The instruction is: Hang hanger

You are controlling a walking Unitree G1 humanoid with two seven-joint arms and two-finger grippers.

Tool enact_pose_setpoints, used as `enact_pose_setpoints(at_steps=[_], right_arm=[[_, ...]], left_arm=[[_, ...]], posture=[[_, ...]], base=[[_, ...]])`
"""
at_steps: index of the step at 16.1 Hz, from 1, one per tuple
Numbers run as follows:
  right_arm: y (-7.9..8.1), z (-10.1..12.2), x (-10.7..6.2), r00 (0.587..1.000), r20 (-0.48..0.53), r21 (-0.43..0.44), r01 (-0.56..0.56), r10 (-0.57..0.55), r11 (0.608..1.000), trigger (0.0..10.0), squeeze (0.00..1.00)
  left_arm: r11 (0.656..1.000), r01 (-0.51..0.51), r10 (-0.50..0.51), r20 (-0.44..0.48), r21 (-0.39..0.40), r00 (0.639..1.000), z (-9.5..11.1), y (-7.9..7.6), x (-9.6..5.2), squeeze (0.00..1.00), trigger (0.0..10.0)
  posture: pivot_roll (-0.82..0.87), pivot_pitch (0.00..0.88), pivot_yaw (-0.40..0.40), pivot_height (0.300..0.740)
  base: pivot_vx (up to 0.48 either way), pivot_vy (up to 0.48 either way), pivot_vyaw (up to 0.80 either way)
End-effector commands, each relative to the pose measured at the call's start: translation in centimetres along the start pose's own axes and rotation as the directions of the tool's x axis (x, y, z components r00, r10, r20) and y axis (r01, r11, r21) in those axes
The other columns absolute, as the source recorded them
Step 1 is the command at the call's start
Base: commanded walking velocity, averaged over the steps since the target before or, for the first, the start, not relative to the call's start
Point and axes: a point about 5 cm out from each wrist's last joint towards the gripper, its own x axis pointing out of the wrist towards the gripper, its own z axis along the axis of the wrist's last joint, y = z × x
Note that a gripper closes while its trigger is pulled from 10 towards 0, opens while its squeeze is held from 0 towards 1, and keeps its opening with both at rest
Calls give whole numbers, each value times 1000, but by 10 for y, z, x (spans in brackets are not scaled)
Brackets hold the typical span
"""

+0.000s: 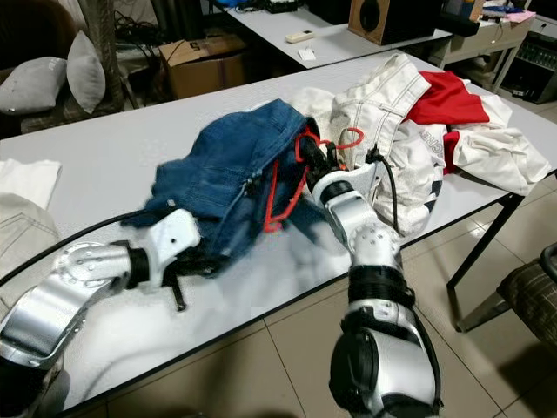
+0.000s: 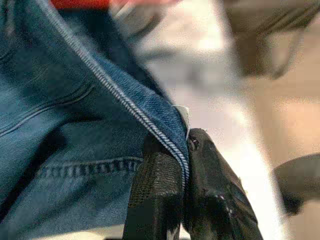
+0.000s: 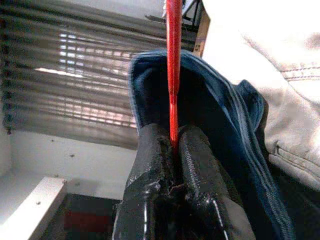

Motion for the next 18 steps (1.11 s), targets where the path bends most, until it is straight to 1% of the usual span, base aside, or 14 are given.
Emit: enact_pose_setpoints(at_steps=[1, 3, 4, 5, 6, 8, 10, 11, 12, 13, 15, 16, 17, 18], right_arm=[[15, 12, 7, 995, 82, -6, -50, 50, 999, 10000, 0], [18, 8, 12, 996, 71, -36, -51, 53, 998, 10000, 0], [19, 6, 14, 997, 64, -47, -49, 52, 998, 10000, 0], [19, 4, 16, 997, 60, -52, -49, 52, 997, 10000, 0], [19, 1, 17, 998, 49, -76, -47, 50, 996, 10000, 0], [19, -5, 19, 998, 35, -103, -47, 51, 994, 10000, 0], [16, -15, 20, 999, -2, -172, -43, 44, 984, 10000, 0], [15, -17, 20, 999, -7, -177, -43, 43, 983, 10000, 0], [16, -21, 20, 999, -9, -172, -44, 44, 984, 10000, 0], [18, -23, 22, 999, -4, -145, -51, 51, 988, 10000, 0], [28, -27, 25, 996, -1, -61, -88, 88, 994, 10000, 0], [32, -29, 26, 994, -11, -50, -109, 108, 993, 10000, 0], [33, -31, 26, 993, -23, -60, -117, 116, 991, 10000, 0], [32, -32, 25, 993, -38, -88, -113, 110, 990, 10000, 0]], left_arm=[[994, 107, -106, 59, -9, 993, 13, -10, 0, 0, 0], [991, 131, -129, 118, -10, 985, 27, -10, -4, 0, 0], [987, 161, -157, 154, -14, 976, 34, -10, -7, 0, 0], [983, 180, -174, 178, -19, 969, 39, -11, -8, 0, 0], [982, 186, -179, 199, -18, 964, 45, -9, -9, 0, 0], [981, 192, -184, 213, -18, 960, 50, -7, -10, 0, 0], [981, 191, -176, 251, -33, 952, 58, -3, -11, 0, 0], [979, 199, -181, 264, -42, 947, 61, -2, -11, 0, 0], [974, 222, -200, 274, -51, 941, 63, -3, -10, 0, 0], [968, 243, -219, 270, -58, 938, 63, -6, -9, 0, 0], [972, 224, -206, 214, -66, 955, 53, -6, -1, 0, 0], [978, 201, -189, 179, -54, 966, 47, -4, 2, 0, 0], [980, 194, -181, 181, -54, 967, 47, -3, 2, 0, 0], [980, 188, -172, 210, -60, 962, 51, -1, 2, 0, 0]], posture=[[-6, 0, 55, 740], [-3, 0, 51, 740], [-1, 0, 49, 740], [1, 0, 48, 740], [1, 0, 47, 740], [2, 0, 48, 740], [3, 0, 49, 740], [3, 0, 49, 740], [4, 0, 52, 740], [3, 0, 54, 740], [3, 0, 54, 740], [3, 0, 52, 740], [3, 0, 52, 740], [3, 0, 52, 740]], base=[[0, 0, 0], [0, 0, 0], [0, 0, 0], [0, 0, 0], [0, 0, 0], [0, 0, 0], [0, 0, 0], [0, 0, 0], [0, 0, 0], [0, 0, 0], [0, 0, 0], [0, 0, 0], [0, 0, 0], [0, 0, 0]])
